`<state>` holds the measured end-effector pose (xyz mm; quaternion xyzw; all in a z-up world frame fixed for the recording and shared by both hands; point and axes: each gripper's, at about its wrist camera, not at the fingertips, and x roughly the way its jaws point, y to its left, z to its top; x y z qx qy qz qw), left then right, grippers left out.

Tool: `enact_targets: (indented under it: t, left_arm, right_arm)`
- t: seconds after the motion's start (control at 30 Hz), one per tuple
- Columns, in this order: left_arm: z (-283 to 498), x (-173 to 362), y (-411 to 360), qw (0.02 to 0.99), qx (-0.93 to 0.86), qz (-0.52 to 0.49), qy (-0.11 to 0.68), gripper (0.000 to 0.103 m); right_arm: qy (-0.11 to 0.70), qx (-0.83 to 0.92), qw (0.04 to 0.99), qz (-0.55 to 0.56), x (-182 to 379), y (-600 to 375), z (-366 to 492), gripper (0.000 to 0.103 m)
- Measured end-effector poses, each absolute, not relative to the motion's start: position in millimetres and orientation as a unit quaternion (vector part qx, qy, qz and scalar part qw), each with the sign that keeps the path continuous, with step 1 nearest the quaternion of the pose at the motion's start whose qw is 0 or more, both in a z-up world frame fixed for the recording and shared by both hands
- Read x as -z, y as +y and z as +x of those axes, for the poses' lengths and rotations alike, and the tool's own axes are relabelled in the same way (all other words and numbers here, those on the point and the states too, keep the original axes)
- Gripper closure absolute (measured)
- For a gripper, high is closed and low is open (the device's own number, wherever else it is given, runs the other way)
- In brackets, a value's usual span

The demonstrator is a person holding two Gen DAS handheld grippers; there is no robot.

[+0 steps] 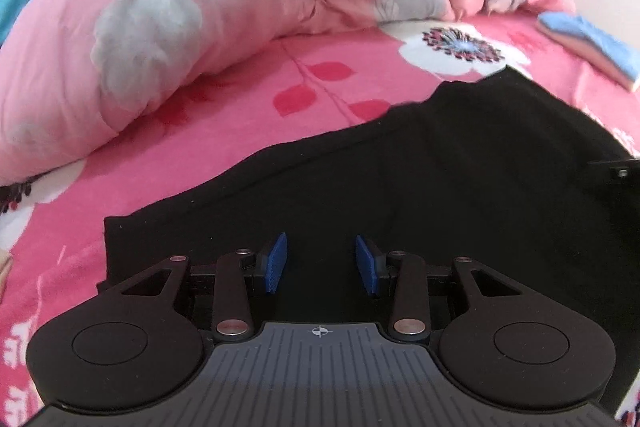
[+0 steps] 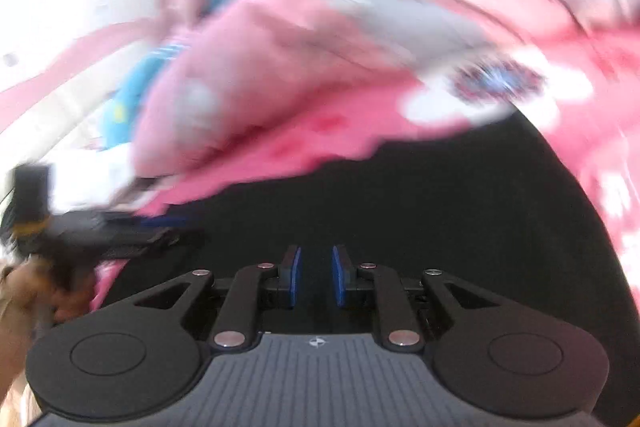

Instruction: Fold clothes

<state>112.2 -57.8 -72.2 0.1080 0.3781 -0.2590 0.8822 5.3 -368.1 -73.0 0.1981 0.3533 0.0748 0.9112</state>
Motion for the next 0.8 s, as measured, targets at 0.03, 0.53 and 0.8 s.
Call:
enact_targets:
  t: [0.03,0.53,0.8]
  left_arm:
    - [114.1,71.5,-53.1,0.882,0.26,0.093,0.381,0.064]
    - [116.2,66.9,-26.2,0.897,0.189,0.057,0.397,0.064]
    - [114.2,68.3,-16.0,0.899,0.188,0.041,0.394,0.064]
  right_arm:
    - [0.352,-0.055,0.906,0.228,78.9,-389.4,-3.5,0.089]
    - [0.369,-0.093,0.867,0.321,80.1,-410.1,71.5,0.089]
    - [0.343,0.063,0.867,0.355,88.1,-482.5,106.8,0.096]
